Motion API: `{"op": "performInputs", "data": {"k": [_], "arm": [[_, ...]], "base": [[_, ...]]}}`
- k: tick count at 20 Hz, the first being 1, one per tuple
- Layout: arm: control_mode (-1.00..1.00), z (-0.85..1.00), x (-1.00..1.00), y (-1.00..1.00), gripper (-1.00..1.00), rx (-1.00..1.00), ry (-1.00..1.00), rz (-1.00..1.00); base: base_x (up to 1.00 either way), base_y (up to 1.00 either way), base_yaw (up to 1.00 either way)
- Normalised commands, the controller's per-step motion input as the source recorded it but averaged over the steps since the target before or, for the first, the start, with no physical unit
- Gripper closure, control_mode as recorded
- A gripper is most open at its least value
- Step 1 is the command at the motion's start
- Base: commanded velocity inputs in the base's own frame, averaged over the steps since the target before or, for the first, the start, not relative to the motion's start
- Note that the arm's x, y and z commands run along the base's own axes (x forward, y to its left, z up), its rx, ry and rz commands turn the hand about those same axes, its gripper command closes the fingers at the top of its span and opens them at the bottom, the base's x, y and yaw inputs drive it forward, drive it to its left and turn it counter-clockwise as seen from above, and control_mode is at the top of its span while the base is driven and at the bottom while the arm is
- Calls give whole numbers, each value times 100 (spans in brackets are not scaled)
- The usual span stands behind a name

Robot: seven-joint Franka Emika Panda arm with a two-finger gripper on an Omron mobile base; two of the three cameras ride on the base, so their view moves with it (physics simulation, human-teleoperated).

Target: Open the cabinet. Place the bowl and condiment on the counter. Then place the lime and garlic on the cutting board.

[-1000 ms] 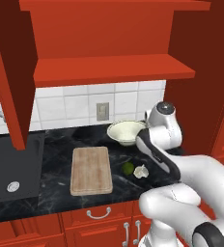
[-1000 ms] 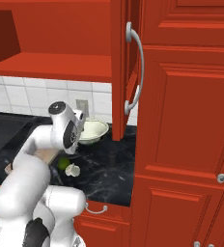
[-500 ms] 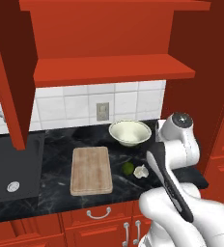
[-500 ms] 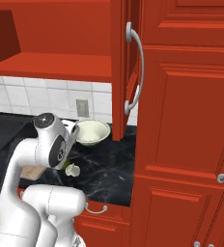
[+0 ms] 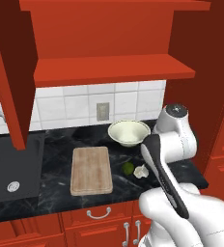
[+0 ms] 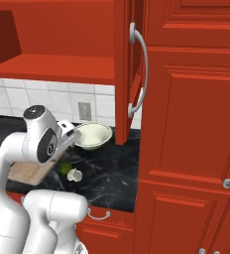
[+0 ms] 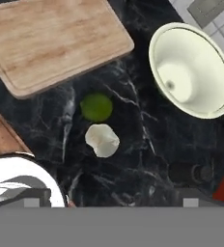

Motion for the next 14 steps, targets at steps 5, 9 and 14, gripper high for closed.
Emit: {"op": "performInputs", "data": {"k": [5,9,14], "arm": [[-100,1,-5,24,-100,20,10,-46],[-100,-28,-12,16,-100,15,0,-44],[-100,-39,-4,5,-100,14,0,-37]], "base": [[0,0,0],[0,0,0],[0,0,0]]}}
